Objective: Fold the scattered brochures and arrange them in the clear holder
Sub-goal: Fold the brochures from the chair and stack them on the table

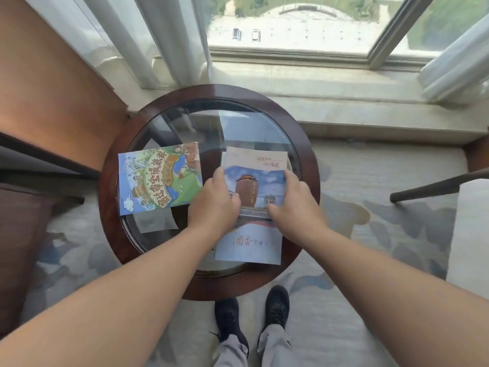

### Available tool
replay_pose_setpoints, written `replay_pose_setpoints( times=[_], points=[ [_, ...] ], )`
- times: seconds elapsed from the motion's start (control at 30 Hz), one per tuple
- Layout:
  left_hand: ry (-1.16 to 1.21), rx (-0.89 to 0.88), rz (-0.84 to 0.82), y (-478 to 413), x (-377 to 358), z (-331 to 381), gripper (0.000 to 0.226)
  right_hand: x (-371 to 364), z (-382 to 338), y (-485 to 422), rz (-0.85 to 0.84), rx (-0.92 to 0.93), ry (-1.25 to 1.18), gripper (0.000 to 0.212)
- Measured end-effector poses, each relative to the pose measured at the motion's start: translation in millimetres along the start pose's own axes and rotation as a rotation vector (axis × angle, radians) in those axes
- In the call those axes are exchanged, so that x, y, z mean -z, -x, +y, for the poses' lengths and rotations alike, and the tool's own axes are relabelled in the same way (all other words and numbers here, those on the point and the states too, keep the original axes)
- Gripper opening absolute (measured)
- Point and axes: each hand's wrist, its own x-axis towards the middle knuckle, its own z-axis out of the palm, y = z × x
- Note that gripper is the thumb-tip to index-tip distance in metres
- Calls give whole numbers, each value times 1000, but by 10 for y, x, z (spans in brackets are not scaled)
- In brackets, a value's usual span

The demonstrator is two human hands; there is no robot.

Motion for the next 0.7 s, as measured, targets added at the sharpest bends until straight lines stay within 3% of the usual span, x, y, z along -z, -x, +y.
replay_pose_setpoints(
  times=[0.23, 0.5, 0.63, 0.7],
  points=[
    [-103, 45, 16, -94, -192, -62, 49, -165, 78, -100, -57, 3, 128, 76],
    [-126, 57, 42, -116, -204, -98, 61, -151, 120, -186, -75, 78, 292, 82],
    [-167, -135, 162, -122, -273, -4, 67, -22, 108, -327, -34, 202, 450, 94],
    [-154, -207, 126, -197, -369, 115, 70, 58, 92, -461, -79, 309, 548, 99]
  ],
)
